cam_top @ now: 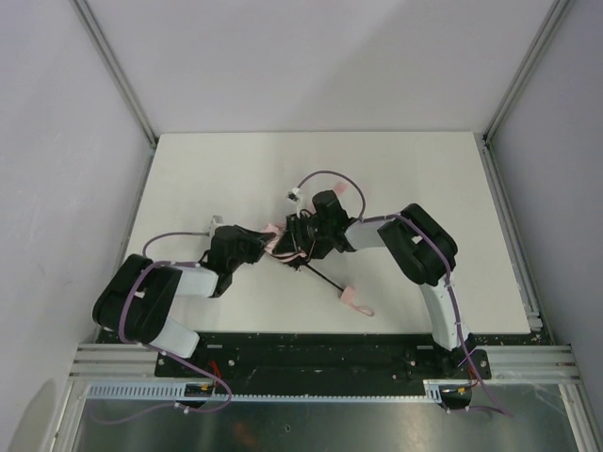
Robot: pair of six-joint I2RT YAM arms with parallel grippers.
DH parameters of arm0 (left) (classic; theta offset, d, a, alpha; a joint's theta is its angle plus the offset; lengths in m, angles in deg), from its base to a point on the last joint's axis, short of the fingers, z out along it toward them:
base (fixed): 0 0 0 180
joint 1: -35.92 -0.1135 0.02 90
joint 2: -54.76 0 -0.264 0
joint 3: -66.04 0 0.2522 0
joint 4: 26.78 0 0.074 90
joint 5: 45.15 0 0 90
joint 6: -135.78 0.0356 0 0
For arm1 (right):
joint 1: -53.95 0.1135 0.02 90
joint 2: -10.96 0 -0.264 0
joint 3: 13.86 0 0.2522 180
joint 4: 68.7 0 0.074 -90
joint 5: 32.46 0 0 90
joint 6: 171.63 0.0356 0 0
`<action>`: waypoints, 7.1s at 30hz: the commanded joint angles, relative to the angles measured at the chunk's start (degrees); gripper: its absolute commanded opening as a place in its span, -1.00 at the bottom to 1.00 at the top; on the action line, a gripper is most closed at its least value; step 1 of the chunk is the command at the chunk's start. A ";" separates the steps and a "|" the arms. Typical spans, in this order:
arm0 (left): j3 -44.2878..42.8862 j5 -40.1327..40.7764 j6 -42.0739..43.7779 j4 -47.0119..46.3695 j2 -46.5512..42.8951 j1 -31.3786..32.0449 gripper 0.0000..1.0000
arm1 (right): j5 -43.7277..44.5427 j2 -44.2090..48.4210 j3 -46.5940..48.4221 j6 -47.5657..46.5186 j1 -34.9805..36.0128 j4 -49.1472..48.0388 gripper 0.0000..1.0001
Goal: Put away the umbrella
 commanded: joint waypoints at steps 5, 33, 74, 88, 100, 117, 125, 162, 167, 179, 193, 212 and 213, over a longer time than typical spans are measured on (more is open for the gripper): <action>-0.19 2.41 6.24 3.07 -0.33 -0.08 -0.97 | 5.39 5.93 -0.72 -11.15 3.20 24.00 -0.01; 0.91 -3.76 3.77 3.47 -3.90 0.06 -0.27 | 42.89 4.77 -1.61 -15.12 8.48 31.37 0.31; -10.29 -3.86 -1.15 21.12 -1.40 -0.83 0.99 | 18.51 6.36 -7.23 -17.26 5.71 24.12 -1.00; -11.98 -5.02 0.41 21.09 6.56 1.21 0.93 | -4.50 12.39 -15.05 -8.98 -0.80 1.07 -1.00; -12.20 -6.58 3.80 14.65 8.57 4.09 -0.25 | -4.80 9.71 -11.56 -7.62 -0.96 2.24 -1.00; -10.11 -5.12 2.91 18.74 4.31 3.07 -1.00 | 56.55 28.94 -9.44 -28.16 15.08 32.48 0.98; -11.89 -8.75 2.81 29.22 3.10 0.23 -1.00 | 80.49 20.62 -9.45 -43.34 26.26 17.43 0.96; -11.10 -14.98 9.81 23.29 -1.16 -3.72 0.99 | 38.84 15.12 -9.71 -24.10 13.77 11.34 -1.00; -12.43 -16.76 8.35 20.27 2.25 -2.98 0.99 | 31.73 15.17 -9.95 -21.15 11.85 8.74 -1.00; -12.71 -18.42 5.19 15.16 7.56 -0.19 0.75 | 8.00 11.56 -12.44 -7.48 3.88 -6.90 -1.00; -11.25 -16.74 5.23 10.62 10.17 0.40 -0.89 | 3.59 9.66 -9.00 -4.04 0.47 4.89 -0.95; -10.50 -15.55 3.90 22.04 6.36 0.19 -1.00 | 68.08 23.18 -5.44 -36.06 20.25 27.05 0.99; -10.87 -15.31 4.02 23.52 6.10 0.17 -1.00 | 70.50 22.21 -5.42 -38.07 21.91 25.22 0.99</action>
